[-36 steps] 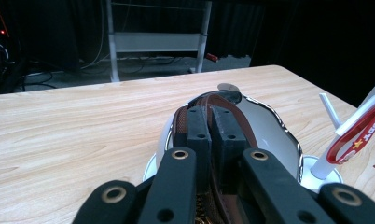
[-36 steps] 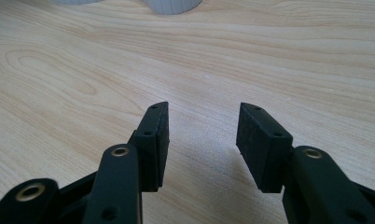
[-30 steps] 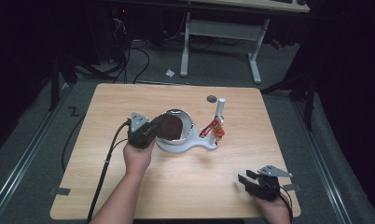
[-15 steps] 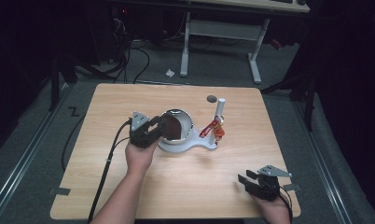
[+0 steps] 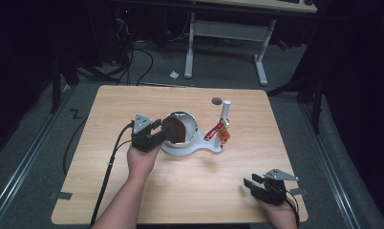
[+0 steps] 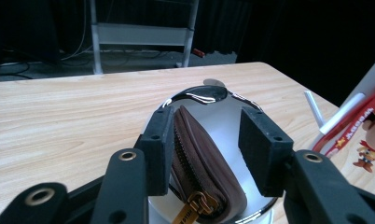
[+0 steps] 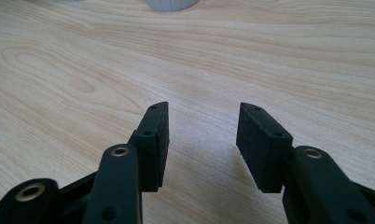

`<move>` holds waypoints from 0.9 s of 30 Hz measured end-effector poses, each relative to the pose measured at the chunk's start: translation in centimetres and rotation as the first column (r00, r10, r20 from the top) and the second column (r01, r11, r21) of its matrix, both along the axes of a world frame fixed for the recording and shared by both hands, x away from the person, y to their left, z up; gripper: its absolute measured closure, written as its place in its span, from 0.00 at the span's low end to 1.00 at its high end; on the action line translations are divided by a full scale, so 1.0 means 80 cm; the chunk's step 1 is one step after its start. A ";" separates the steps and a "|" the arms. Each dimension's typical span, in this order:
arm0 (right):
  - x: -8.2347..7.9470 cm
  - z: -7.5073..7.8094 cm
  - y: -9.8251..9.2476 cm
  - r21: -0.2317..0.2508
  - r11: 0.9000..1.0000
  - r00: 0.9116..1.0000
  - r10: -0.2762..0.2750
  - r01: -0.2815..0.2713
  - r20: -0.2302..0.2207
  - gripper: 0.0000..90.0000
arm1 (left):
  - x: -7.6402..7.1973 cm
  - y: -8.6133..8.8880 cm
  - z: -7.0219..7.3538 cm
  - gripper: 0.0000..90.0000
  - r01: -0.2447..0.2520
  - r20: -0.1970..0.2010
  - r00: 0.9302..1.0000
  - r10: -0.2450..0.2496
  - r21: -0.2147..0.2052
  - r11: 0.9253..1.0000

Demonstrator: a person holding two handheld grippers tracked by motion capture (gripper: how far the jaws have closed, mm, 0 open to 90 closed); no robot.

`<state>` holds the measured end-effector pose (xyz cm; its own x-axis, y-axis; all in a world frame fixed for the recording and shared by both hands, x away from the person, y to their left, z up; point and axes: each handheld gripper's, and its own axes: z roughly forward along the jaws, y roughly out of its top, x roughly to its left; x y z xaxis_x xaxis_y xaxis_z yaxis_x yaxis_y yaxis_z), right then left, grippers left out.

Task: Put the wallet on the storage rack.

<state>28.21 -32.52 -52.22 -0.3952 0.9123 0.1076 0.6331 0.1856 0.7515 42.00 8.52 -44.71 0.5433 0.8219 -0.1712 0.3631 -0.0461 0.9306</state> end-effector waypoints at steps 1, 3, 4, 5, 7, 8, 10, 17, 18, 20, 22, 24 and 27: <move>0.000 0.000 0.000 -0.003 1.000 1.000 0.003 -0.003 0.003 0.60 | -0.001 0.000 0.001 0.60 0.001 0.001 1.000 -0.001 0.004 1.000; 0.000 0.000 0.000 -0.004 1.000 1.000 0.004 -0.004 0.002 0.60 | -0.003 0.001 0.002 0.58 0.004 0.003 1.000 -0.004 0.010 1.000; 0.000 0.000 0.000 -0.004 1.000 1.000 0.004 -0.004 0.002 0.60 | -0.004 0.001 0.003 0.58 0.006 0.004 1.000 -0.006 0.012 1.000; 0.000 0.000 0.001 -0.001 1.000 1.000 0.000 0.000 -0.002 0.60 | -0.004 0.002 0.004 0.56 0.010 0.002 1.000 -0.010 0.011 1.000; -0.001 0.000 0.001 -0.002 1.000 1.000 0.000 0.000 0.000 0.60 | -0.006 0.004 0.005 0.55 0.012 0.004 1.000 -0.012 0.018 1.000; -0.001 0.000 0.001 -0.002 1.000 1.000 0.000 0.000 0.000 0.60 | -0.007 0.005 0.006 0.55 0.014 0.005 1.000 -0.014 0.023 1.000; 0.000 0.001 0.001 -0.004 1.000 1.000 0.002 -0.002 0.002 0.60 | -0.009 0.008 0.007 0.52 0.017 0.005 1.000 -0.017 0.030 0.999; 0.000 0.000 0.002 -0.006 1.000 1.000 0.003 -0.003 -0.001 0.60 | -0.017 0.016 0.011 0.48 0.036 -0.011 0.999 -0.035 0.066 0.997; 0.000 0.000 0.002 -0.005 1.000 1.000 0.003 -0.003 -0.002 0.60 | -0.018 0.018 0.012 0.47 0.042 -0.012 0.999 -0.041 0.073 0.996; 0.000 0.000 0.002 -0.005 1.000 1.000 0.004 -0.004 -0.001 0.60 | -0.022 0.020 0.013 0.46 0.049 -0.013 0.999 -0.048 0.086 0.995; -0.001 0.000 0.002 -0.005 1.000 1.000 0.004 -0.004 0.000 0.60 | -0.025 0.023 0.014 0.45 0.057 -0.013 0.998 -0.056 0.097 0.994; 0.000 0.000 0.002 -0.008 1.000 1.000 0.007 -0.007 0.002 0.60 | -0.028 0.026 0.014 0.43 0.067 -0.014 0.998 -0.066 0.102 0.993; -0.001 0.000 0.003 -0.007 1.000 1.000 0.006 -0.006 0.000 0.60 | -0.034 0.032 0.012 0.41 0.075 -0.020 0.997 -0.073 0.087 0.993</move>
<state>28.15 -32.27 -52.19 -0.4009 0.9105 0.1012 0.6317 0.1947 0.7503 39.30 11.10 -43.79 0.6009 0.7917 -0.1101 0.3712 -0.1544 0.9156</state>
